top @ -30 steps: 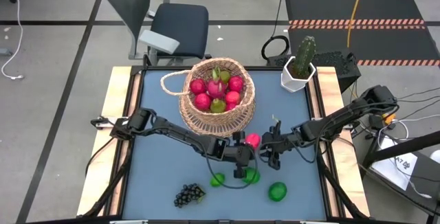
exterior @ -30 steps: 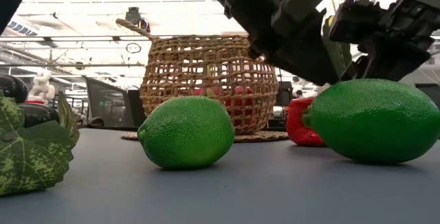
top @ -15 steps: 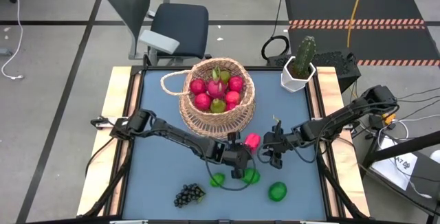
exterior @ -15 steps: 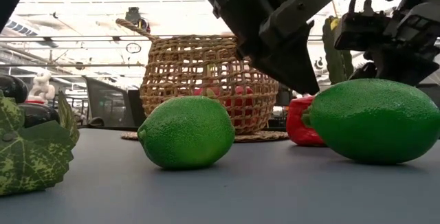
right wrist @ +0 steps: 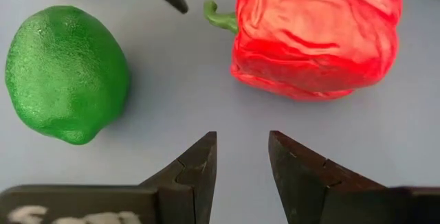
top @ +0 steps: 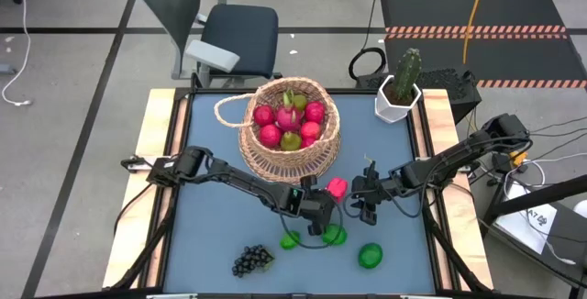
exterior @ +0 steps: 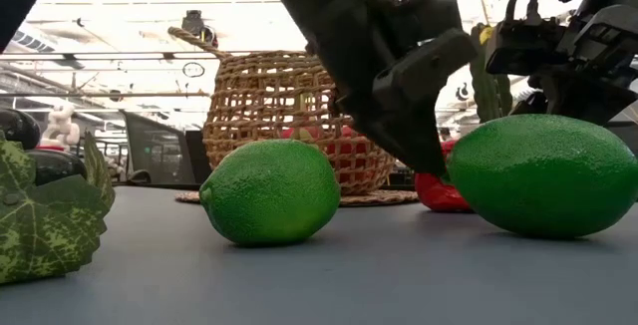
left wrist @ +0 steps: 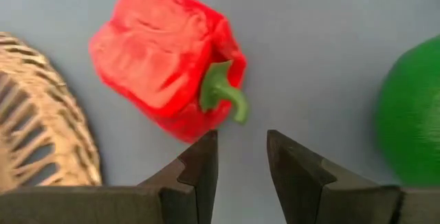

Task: Build produce basket
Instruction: Put the bell pepper into the basket

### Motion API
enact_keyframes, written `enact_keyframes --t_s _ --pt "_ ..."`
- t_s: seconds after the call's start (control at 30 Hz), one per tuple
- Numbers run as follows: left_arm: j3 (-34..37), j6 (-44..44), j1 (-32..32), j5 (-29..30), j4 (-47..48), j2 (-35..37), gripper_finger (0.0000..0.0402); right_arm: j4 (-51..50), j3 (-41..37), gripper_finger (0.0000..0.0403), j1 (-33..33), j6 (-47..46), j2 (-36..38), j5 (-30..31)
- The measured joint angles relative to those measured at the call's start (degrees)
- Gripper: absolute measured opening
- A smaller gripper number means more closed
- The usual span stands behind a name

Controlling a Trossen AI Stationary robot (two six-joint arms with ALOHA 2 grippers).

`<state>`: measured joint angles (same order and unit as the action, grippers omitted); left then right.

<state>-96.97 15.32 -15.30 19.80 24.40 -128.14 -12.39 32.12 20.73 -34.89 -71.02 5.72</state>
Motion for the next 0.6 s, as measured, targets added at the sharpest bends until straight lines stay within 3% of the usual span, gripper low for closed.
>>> enact_keyframes --t_s 0.13,0.6 --pt "-0.02 1.32 0.77 -4.73 -1.22 -0.89 0.0128 0.03 0.0 0.0125 0.0 0.04 0.0 -0.02" --pt "-0.02 4.83 1.83 -4.56 -3.65 -1.86 0.0127 0.09 0.0 0.0125 0.0 0.33 0.0 -0.04"
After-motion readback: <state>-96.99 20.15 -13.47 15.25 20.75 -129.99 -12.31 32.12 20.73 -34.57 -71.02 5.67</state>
